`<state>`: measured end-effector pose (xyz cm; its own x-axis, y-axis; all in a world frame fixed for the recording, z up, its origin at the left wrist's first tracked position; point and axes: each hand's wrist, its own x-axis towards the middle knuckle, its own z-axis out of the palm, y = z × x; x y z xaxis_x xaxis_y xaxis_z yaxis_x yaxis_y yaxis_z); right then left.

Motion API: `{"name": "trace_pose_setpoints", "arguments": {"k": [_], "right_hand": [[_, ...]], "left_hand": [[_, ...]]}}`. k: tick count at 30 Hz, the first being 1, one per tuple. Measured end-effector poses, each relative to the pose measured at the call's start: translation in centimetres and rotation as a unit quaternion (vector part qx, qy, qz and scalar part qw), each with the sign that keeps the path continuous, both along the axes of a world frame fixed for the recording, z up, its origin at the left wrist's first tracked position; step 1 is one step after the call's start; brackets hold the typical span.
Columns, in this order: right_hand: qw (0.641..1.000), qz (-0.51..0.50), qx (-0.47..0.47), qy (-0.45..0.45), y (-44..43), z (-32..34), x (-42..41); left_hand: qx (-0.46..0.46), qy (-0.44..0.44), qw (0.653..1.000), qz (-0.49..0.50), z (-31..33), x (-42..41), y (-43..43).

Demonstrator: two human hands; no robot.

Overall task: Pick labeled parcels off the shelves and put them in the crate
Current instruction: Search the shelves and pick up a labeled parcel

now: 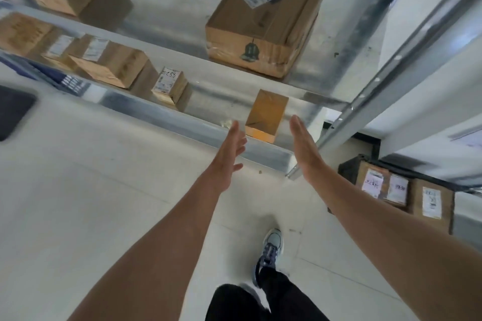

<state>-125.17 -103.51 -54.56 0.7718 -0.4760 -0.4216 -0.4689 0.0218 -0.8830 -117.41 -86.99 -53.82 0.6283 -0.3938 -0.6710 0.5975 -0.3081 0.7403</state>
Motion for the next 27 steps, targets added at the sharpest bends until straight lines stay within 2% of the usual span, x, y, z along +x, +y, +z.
{"name": "trace_pose_setpoints", "arguments": {"k": [15, 23, 27], "right_hand": [[0.977, -0.173, 0.095, 0.083, -2.8, -9.8, 10.9], [0.960, -0.225, 0.108, 0.124, -4.6, -14.5, 14.2], [0.959, -0.218, 0.120, 0.135, -5.5, -15.8, 15.2]], "left_hand": [[0.066, 0.031, 0.985, -0.159, -9.1, 15.4, -5.7], [0.105, 0.016, 0.976, -0.188, -14.2, 19.4, -9.2], [0.109, 0.014, 0.973, -0.201, -15.1, 19.8, -10.8]]}}
